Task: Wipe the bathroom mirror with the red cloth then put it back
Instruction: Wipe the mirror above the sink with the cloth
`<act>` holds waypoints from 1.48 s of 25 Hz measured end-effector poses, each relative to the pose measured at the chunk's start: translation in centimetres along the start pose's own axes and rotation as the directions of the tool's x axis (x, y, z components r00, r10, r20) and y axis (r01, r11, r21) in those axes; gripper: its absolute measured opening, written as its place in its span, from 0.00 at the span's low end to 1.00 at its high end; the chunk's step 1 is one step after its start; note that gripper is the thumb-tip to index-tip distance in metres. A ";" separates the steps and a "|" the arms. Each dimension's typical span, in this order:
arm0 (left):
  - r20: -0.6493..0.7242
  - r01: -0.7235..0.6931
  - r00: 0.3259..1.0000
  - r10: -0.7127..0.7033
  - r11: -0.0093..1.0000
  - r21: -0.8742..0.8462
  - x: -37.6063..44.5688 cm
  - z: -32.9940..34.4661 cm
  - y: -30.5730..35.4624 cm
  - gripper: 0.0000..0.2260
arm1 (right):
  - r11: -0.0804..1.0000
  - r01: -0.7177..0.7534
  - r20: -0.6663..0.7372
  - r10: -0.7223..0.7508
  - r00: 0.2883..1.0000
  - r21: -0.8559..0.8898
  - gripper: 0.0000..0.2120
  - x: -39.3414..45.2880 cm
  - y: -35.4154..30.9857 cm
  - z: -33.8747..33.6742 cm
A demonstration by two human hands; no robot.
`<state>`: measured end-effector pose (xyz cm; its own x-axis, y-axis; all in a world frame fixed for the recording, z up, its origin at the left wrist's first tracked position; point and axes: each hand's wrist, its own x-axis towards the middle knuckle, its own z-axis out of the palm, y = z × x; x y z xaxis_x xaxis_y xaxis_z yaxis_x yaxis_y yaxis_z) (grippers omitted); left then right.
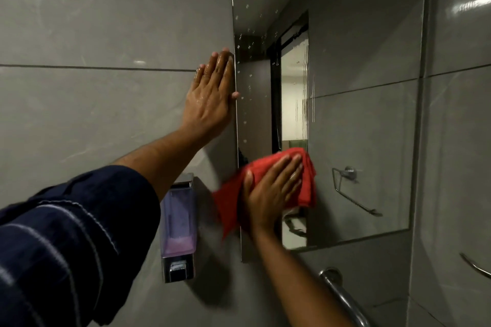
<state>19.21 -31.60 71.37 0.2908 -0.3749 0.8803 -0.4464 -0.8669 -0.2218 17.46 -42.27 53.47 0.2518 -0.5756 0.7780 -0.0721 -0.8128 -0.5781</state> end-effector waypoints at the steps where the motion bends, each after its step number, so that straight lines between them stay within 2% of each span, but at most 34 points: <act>1: -0.017 0.001 1.000 -0.001 1.000 -0.007 0.4 -0.1 -0.3 0.29 | 0.999 0.016 -0.029 -0.015 0.999 0.029 0.39 2.2 -1.5 -0.4; 5: -0.061 0.049 0.997 -0.054 0.996 -0.075 1.3 -0.9 -1.3 0.30 | 0.993 0.039 -0.126 -0.026 0.992 0.107 0.40 11.5 -7.4 -1.9; 8: -0.094 0.060 0.993 -0.069 0.993 -0.098 1.6 -1.6 -1.6 0.31 | 0.993 0.079 -0.124 -0.067 0.990 0.092 0.40 16.0 -9.6 -3.1; 11: -0.082 0.055 0.995 -0.062 0.995 -0.089 1.9 -2.5 -1.7 0.30 | 0.990 0.108 -0.113 -0.098 0.989 0.091 0.41 15.6 -9.2 -3.3; 16: -0.096 -0.003 0.995 -0.001 0.999 -0.037 2.3 -2.8 -1.2 0.28 | 0.998 0.029 -0.044 -0.027 0.999 0.052 0.41 7.9 -5.6 -1.7; 19: -0.118 -0.008 0.993 0.005 1.000 -0.029 4.1 -3.5 -1.7 0.28 | 0.999 0.012 -0.056 -0.009 0.998 0.042 0.40 7.2 -5.8 -1.5; 26: -0.166 0.015 0.986 -0.017 1.000 -0.015 9.2 -5.3 -4.0 0.29 | 0.991 -0.005 -0.157 0.026 0.987 0.133 0.39 16.5 -12.3 -3.3; 29: -0.142 -0.007 0.990 0.005 1.000 -0.017 10.4 -5.4 -4.5 0.31 | 0.977 -0.014 -0.170 0.051 0.984 0.215 0.39 21.6 -15.7 -4.4; 31: -0.135 -0.026 0.991 0.024 1.000 -0.011 11.0 -5.3 -4.7 0.29 | 0.969 0.016 -0.192 0.033 0.981 0.247 0.39 24.4 -17.7 -5.2; 32: -0.145 -0.026 0.989 0.023 0.999 -0.019 11.3 -5.2 -4.7 0.28 | 0.973 0.075 -0.187 -0.034 0.982 0.216 0.39 25.7 -18.2 -5.7; 33: -0.158 -0.017 0.987 0.011 0.999 -0.035 11.5 -5.2 -4.6 0.27 | 0.969 0.191 -0.183 -0.162 0.970 0.155 0.39 27.1 -18.3 -6.3; 34: -0.169 -0.001 0.986 -0.008 0.999 -0.053 11.6 -5.2 -4.4 0.27 | 0.931 0.353 -0.174 -0.334 0.926 0.094 0.39 28.9 -18.0 -7.1; 36: -0.207 0.018 0.978 -0.032 0.997 -0.069 11.3 -4.8 -3.8 0.26 | 0.746 0.657 -0.026 -0.658 0.753 0.108 0.43 32.8 -16.5 -9.7; 37: -0.240 0.013 0.970 -0.029 0.998 -0.066 10.8 -4.3 -3.5 0.26 | 0.664 0.729 0.081 -0.746 0.661 0.170 0.46 34.4 -15.7 -11.1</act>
<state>20.22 -31.20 83.47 0.0916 -0.2600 0.9612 -0.4974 -0.8482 -0.1820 16.58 -50.25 92.03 0.2987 0.2334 0.9254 0.2994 -0.9436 0.1414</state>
